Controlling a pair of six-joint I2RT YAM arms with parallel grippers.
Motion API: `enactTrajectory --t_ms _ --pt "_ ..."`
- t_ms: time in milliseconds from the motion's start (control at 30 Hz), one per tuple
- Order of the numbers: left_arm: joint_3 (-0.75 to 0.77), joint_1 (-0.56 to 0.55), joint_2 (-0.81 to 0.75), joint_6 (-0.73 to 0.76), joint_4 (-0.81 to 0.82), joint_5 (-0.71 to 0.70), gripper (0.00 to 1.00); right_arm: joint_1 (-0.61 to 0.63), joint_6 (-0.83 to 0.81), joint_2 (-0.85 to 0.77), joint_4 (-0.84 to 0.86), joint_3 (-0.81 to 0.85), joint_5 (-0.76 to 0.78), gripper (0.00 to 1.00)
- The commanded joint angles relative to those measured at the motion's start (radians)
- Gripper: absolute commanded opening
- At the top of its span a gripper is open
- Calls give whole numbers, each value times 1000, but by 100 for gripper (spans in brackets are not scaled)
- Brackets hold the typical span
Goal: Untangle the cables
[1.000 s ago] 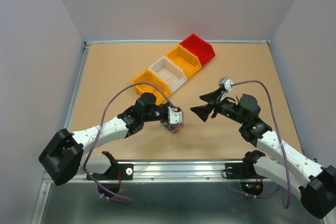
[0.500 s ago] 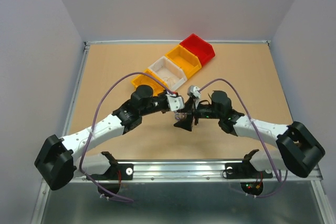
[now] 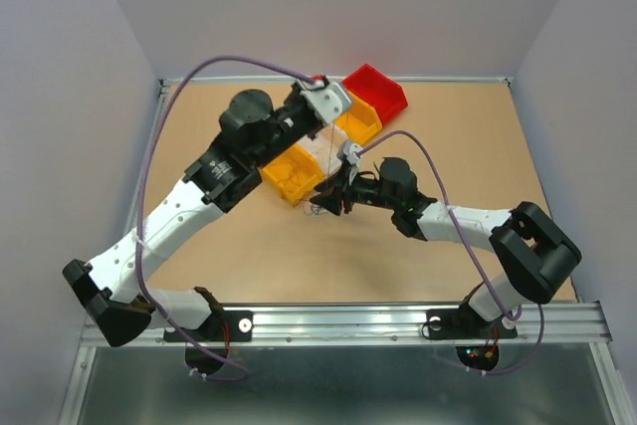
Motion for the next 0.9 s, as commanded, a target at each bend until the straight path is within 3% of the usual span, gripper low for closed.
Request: enactTrajectory --t_ms 0,200,300,367,400,533,600,867 --pt "242 -7 -22 -73 50 -172 0 9 -19 12 -46 4 85 43" --pt "316 -4 -69 -93 126 -348 0 8 -30 56 -192 73 193 24" --pt "299 4 -89 -93 180 -455 0 8 -8 49 -313 109 323 23" --pt "264 10 -100 -81 195 -469 0 5 30 12 -406 112 500 21" --pt "250 14 -100 -73 200 -468 0 3 45 -8 -429 95 651 15" --pt "173 33 -98 -29 237 -514 0 -26 88 -141 -483 14 843 2" --pt "147 56 -94 -28 268 -537 0 -47 104 -217 -499 -17 895 1" --pt "259 371 -51 -219 188 -411 0 -86 174 -310 -634 -49 1151 7"
